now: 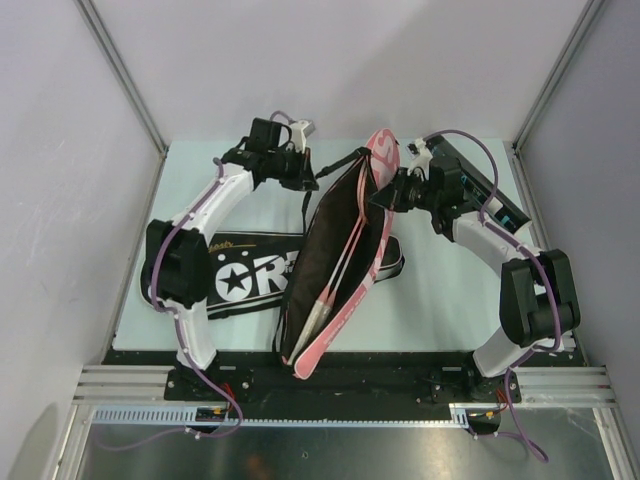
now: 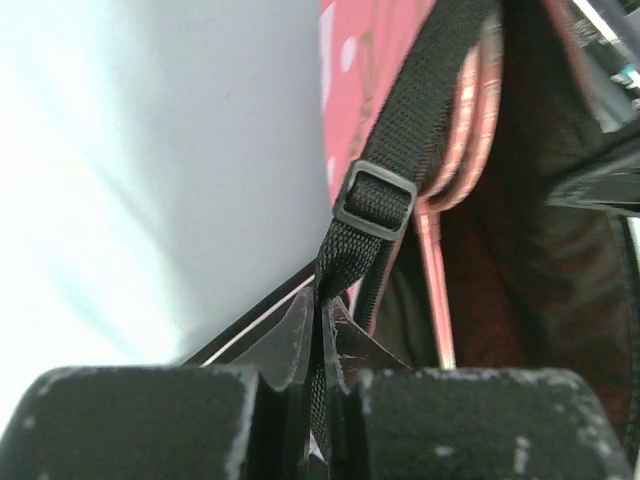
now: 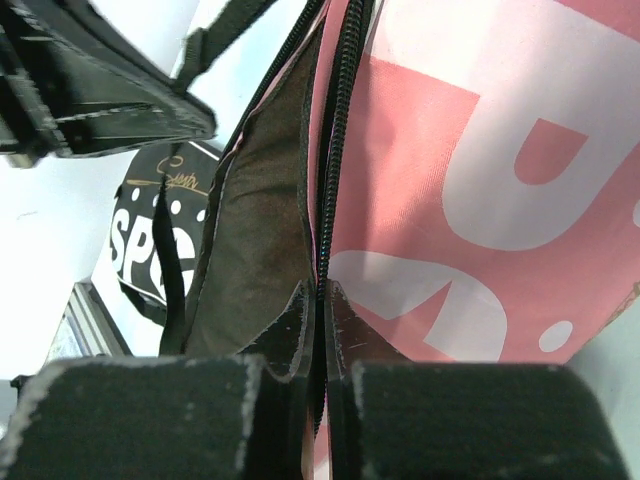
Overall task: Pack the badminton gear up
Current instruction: Zip the racket bag at the center of the board.
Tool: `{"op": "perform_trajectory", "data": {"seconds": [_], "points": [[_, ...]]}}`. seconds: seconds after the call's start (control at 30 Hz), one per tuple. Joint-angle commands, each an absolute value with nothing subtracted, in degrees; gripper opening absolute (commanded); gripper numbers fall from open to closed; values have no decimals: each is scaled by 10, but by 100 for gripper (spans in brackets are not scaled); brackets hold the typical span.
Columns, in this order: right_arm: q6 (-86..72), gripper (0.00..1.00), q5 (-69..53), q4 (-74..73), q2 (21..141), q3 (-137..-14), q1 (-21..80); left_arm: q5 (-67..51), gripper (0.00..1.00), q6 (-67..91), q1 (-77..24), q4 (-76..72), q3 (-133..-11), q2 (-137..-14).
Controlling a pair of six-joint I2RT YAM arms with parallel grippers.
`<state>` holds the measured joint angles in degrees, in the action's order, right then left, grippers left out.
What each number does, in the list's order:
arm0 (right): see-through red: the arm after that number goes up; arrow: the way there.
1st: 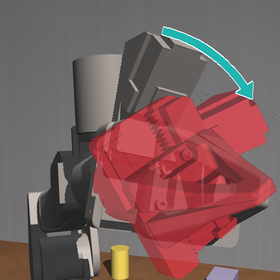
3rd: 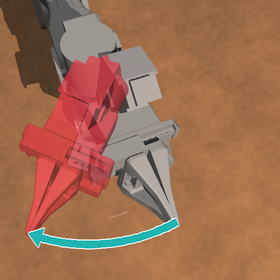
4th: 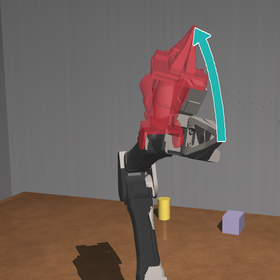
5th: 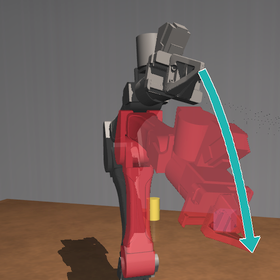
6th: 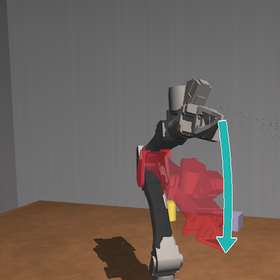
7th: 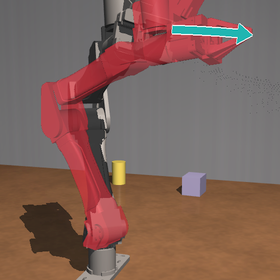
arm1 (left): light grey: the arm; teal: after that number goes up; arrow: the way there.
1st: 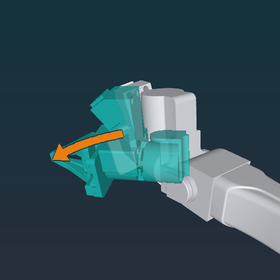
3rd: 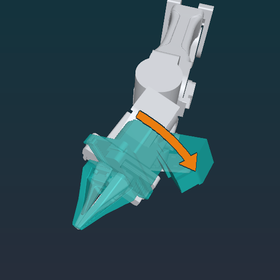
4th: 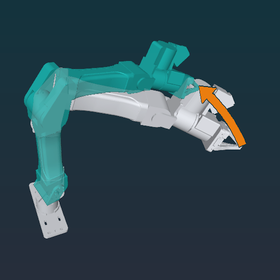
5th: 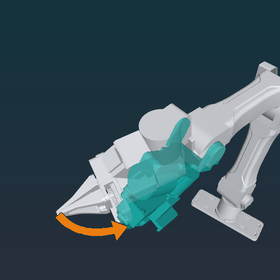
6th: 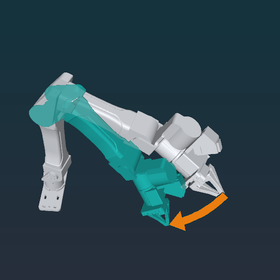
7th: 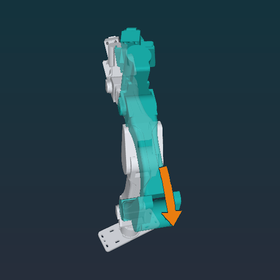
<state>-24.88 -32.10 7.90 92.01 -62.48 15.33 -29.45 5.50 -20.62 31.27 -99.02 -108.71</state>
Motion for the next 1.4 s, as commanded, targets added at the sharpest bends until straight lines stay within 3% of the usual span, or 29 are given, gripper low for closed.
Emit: {"op": "perform_trajectory", "data": {"seconds": [0.0,0.07,0.17,0.27,0.4,0.47,0.6,0.83,0.93,0.97,1.0,1.03,1.07,1.13,1.17,1.3,1.33,1.37], "points": [[-242,0,-374,136,920,-619,142,-259,18,2,-198,344,-1027,-1098],[-241,0,-382,144,927,-618,142,-226,32,-9,-192,346,-1031,-1117],[-242,0,-389,149,933,-617,142,-201,61,-4,-199,352,-1042,-1122],[-236,0,-392,144,933,-617,140,-143,64,-34,-213,354,-1052,-1091],[-241,0,-397,151,937,-617,140,-346,72,-9,-211,340,-1093,-1122],[-240,0,-397,149,932,-617,140,-391,83,-4,-216,340,-1120,-1146],[-246,0,-398,156,928,-617,140,-367,88,-8,-240,338,-1152,-1195],[-247,0,-389,154,919,-618,140,-373,77,-6,-250,338,-1137,-1216],[-268,0,-379,172,922,-619,144,-402,57,5,-253,338,-1138,-1224],[-296,0,-381,182,924,-618,145,-409,37,24,-253,338,-1143,-1227],[-317,6,-381,191,925,-618,146,-409,23,31,-253,338,-1147,-1230],[-340,37,-367,187,921,-620,146,-406,9,36,-254,337,-1150,-1229],[-366,48,-353,200,920,-621,141,-401,0,39,-256,336,-1148,-1222],[-422,67,-322,215,914,-623,136,-396,0,38,-261,334,-1145,-1216],[-432,70,-286,220,915,-629,131,-396,0,40,-262,334,-1146,-1214],[-492,63,-279,254,964,-667,115,-398,0,47,-270,333,-1157,-1207],[-499,46,-287,272,977,-678,115,-396,0,48,-274,333,-1158,-1205],[-504,41,-299,281,987,-690,114,-395,0,50,-275,333,-1158,-1204]]}}
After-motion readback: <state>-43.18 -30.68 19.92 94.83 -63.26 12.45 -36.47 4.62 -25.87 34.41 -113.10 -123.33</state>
